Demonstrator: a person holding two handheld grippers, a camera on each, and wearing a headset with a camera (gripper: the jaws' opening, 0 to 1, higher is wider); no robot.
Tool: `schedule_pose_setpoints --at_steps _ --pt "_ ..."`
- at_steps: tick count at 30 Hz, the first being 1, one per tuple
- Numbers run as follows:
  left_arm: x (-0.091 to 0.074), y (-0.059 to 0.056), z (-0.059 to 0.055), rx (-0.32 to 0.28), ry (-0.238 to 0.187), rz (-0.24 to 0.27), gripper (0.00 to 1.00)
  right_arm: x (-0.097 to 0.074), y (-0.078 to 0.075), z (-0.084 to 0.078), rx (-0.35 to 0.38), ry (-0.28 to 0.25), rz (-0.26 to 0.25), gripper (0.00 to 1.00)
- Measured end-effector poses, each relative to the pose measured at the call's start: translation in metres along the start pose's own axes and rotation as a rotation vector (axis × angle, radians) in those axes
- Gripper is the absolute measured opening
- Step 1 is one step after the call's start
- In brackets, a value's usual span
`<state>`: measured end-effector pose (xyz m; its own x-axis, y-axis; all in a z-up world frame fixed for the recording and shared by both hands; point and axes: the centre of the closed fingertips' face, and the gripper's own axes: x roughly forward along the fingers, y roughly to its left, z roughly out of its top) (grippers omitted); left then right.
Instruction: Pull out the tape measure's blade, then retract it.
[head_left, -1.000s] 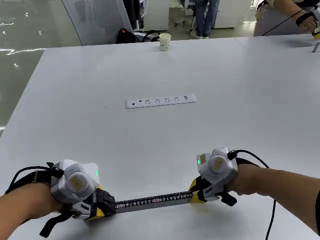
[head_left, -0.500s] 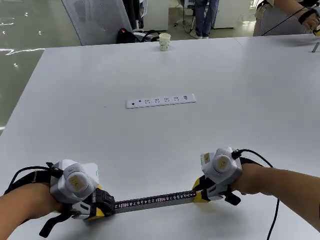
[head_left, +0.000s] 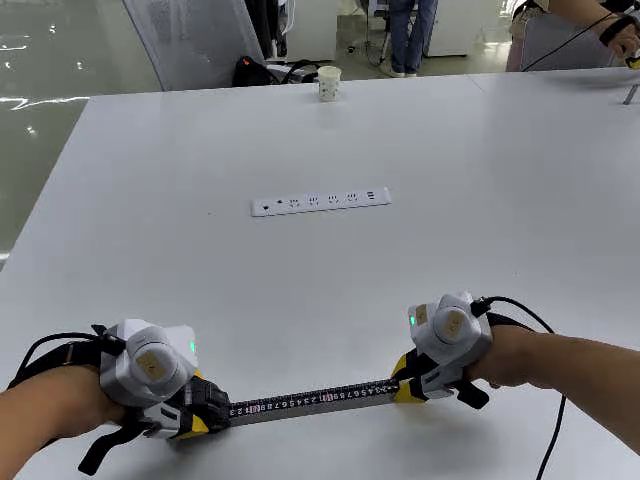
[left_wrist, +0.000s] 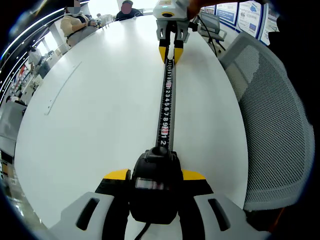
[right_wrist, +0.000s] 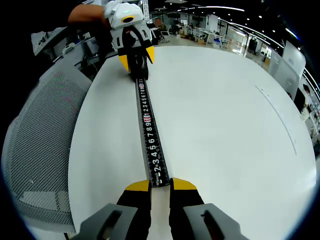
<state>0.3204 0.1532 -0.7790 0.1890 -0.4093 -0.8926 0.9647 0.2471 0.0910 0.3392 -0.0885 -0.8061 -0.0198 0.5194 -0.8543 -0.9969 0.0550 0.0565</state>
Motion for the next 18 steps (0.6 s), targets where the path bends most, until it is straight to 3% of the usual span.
schedule_pose_setpoints --at_steps 18 --pt "-0.0004 -0.0004 -0.0005 0.002 -0.003 0.003 0.32 -0.0003 -0.0008 -0.0014 0.006 -0.001 0.000 0.09"
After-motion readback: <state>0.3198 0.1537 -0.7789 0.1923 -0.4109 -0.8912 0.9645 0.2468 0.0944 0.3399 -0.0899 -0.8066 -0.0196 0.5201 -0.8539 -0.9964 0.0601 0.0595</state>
